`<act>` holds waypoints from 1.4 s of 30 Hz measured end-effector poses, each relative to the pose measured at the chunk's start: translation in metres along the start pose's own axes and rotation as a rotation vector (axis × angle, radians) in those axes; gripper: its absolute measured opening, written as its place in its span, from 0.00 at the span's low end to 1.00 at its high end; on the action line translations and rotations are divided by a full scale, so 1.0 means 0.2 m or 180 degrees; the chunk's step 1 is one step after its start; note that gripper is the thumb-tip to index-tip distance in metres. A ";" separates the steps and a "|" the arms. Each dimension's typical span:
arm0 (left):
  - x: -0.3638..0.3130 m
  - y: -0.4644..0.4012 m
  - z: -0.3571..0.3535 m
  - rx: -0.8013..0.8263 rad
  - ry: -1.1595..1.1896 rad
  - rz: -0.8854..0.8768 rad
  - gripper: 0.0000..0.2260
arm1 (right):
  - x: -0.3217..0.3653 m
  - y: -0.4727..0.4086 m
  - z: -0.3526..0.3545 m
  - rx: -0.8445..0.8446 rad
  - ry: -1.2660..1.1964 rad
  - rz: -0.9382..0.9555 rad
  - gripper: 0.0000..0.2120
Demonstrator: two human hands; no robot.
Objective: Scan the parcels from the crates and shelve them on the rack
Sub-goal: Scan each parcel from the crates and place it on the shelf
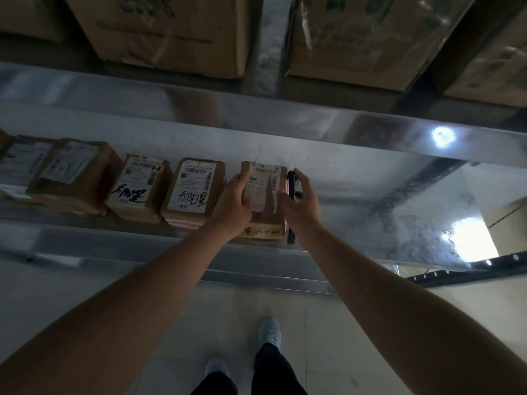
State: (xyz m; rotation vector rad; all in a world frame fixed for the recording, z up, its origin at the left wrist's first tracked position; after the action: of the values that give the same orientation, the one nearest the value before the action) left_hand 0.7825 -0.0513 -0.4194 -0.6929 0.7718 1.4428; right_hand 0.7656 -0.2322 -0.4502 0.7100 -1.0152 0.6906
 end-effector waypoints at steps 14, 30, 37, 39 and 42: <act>-0.36 0.08 0.13 -0.0194 -0.0736 -0.0466 0.22 | 0.24 0.10 0.25 0.0150 0.0276 0.0199 0.21; -0.72 0.57 0.38 0.0454 -0.1671 -0.2414 0.28 | 0.55 0.96 0.72 -0.0833 0.2370 0.1413 0.24; -1.03 1.03 0.43 0.0703 -0.1555 -0.3172 0.28 | 0.61 1.49 1.12 -0.1567 0.2566 0.1252 0.23; -1.13 1.18 0.41 0.0797 -0.1547 -0.3392 0.28 | 0.60 1.62 1.28 -0.1808 0.2612 0.1085 0.23; -1.28 1.40 0.35 0.0947 -0.1541 -0.3654 0.27 | 0.54 1.79 1.53 -0.2063 0.2653 0.0787 0.22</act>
State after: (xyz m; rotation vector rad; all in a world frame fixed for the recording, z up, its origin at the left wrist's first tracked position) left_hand 0.5117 -0.1404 -0.1604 -0.3917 0.1080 0.3833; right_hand 0.3700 -0.2449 -0.1713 -0.2804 -0.4852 0.7175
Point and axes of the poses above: each hand's wrist, its own y-axis away from the middle knuckle, its own z-axis out of the back of the hand, x = y × z, the point moved 9 cm from there along -y, towards the middle knuckle, and after that the axes turned 14 degrees about -x, right-handed, at the moved point
